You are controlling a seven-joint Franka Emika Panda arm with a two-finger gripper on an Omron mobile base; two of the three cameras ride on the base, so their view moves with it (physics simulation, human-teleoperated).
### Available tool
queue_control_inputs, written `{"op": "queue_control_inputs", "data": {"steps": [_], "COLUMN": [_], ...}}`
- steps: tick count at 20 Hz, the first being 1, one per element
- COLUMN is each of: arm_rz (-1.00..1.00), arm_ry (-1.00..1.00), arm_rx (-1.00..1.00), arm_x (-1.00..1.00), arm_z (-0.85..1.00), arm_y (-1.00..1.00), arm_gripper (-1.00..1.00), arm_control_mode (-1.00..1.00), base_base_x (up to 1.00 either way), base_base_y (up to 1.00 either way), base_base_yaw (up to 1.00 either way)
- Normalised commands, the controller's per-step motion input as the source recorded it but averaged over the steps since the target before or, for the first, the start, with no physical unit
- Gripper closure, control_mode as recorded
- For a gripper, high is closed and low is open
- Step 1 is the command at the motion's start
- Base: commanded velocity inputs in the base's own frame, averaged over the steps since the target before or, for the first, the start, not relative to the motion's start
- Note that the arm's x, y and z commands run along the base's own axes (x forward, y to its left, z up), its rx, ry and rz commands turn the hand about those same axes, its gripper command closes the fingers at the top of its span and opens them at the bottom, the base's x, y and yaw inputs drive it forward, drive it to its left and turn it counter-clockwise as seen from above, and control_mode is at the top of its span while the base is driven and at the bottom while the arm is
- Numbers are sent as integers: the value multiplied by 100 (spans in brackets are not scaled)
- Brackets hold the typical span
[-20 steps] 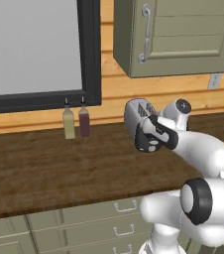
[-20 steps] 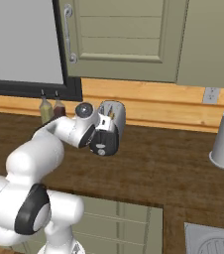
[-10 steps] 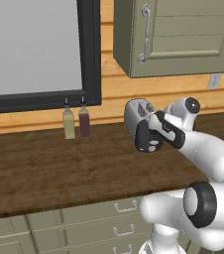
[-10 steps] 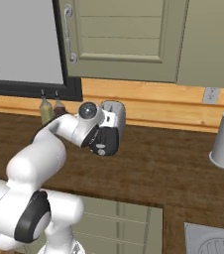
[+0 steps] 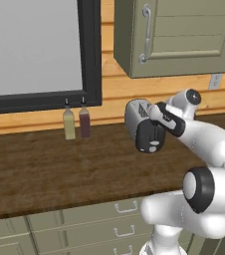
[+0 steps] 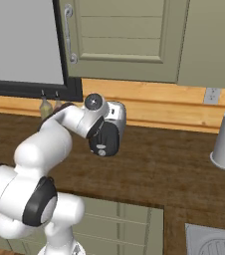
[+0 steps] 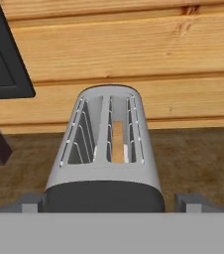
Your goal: Start the toaster. Once the lever pops up, take the bread to the plate on the dining counter.
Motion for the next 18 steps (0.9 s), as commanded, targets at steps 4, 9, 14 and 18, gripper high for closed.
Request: {"op": "queue_control_inputs", "data": {"steps": [4,9,14,18], "arm_rz": [0,0,0,0], "arm_ry": [-4,-4,0,0], "arm_rx": [0,0,0,0], "arm_x": [4,18,39,31], "arm_z": [-12,-15,-16,-12], "arm_y": [0,0,0,0], "arm_gripper": [-100,-100,-100,-100], "arm_control_mode": [-100,-100,-100,-100], "base_base_x": [0,0,0,0], "base_base_y": [0,0,0,0], "base_base_yaw": [0,0,0,0]}}
